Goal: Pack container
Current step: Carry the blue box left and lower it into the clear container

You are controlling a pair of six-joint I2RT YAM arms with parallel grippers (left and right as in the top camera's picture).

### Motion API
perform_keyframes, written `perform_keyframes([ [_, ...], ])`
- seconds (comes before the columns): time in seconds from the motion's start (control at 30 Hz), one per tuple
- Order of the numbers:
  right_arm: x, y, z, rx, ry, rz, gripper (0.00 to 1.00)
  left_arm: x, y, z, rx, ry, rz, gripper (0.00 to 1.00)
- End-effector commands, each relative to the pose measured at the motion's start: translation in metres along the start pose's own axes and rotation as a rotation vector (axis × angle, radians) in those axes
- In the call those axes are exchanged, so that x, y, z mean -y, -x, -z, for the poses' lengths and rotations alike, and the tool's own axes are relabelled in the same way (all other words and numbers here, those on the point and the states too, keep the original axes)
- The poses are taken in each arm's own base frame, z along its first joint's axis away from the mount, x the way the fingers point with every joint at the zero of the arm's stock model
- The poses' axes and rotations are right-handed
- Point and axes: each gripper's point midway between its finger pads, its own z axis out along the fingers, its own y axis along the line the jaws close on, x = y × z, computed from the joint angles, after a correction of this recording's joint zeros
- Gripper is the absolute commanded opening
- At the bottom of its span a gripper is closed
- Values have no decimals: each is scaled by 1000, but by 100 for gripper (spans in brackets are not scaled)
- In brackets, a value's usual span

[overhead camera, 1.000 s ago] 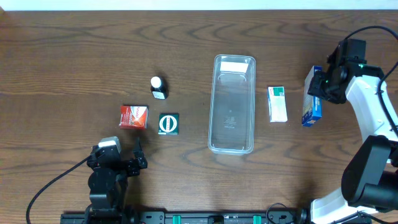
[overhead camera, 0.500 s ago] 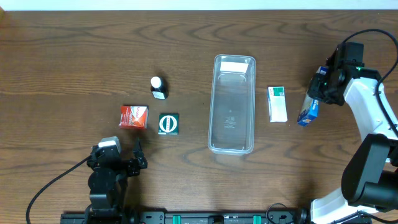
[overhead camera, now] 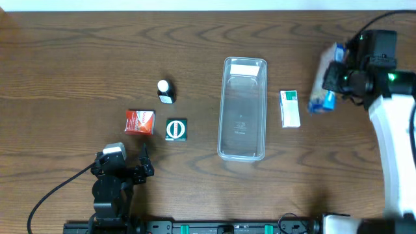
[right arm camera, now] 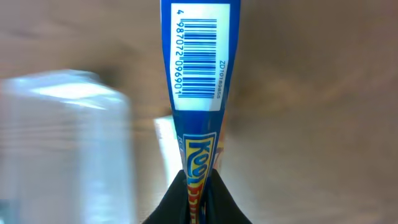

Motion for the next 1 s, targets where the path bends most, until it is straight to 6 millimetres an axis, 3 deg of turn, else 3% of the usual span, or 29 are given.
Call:
perform_keyframes([
  [0.0, -51, -5, 20, 25, 124, -3, 3, -2, -6, -3, -12, 10, -13, 98],
  [0.2, -125, -32, 3, -29, 231, -8, 2, -2, -6, -3, -12, 10, -13, 98],
  [0.43, -170, -74, -64, -153, 186, -30, 3, -2, -6, -3, -12, 10, -13, 98],
  [0.57, -165, -95, -109, -209, 91, -46, 4, -2, -6, -3, -12, 10, -13, 98],
  [0.7, -163, -108, -140, -246, 66, -31, 4, -2, -6, -3, -12, 10, -13, 98],
  [0.83, -167, -109, -157, -233, 85, 58, 7, -2, -6, -3, -12, 10, -13, 98],
  [0.97, -172, -107, -160, -218, 116, 135, 12, -2, -6, -3, -11, 10, -13, 98],
])
